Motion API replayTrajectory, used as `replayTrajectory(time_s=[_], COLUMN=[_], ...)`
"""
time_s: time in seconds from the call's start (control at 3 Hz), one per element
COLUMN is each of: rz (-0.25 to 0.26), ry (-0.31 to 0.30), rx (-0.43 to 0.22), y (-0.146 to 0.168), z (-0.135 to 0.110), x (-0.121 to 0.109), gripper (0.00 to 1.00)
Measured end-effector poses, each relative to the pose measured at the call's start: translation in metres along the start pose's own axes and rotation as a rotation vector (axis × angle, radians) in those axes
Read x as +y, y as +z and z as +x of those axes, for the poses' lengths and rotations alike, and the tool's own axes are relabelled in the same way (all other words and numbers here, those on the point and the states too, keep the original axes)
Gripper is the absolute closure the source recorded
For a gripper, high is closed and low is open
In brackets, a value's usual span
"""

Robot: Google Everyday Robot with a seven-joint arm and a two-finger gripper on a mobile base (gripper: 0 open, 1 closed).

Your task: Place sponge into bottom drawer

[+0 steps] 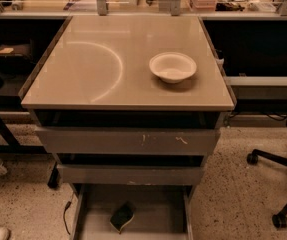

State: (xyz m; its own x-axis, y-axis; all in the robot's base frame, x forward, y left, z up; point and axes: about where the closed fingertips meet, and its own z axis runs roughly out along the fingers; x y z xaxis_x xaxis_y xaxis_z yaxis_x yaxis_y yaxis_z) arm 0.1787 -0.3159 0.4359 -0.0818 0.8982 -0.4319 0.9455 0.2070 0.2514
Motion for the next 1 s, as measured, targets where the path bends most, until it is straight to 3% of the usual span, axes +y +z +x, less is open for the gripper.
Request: replayTrajectory(time_s=[0.33, 0.67, 1.0], rz=[0.068, 0.099, 0.159], ry=[-0.026, -0.047, -0.034], rx=[-0.046, -0.068, -0.094], y=[-0.002, -0.004, -0.005], z=[-0.052, -0.093, -0.113], x=[-0.037, -0.056, -0.088], gripper=[0.0, 0.0, 0.0])
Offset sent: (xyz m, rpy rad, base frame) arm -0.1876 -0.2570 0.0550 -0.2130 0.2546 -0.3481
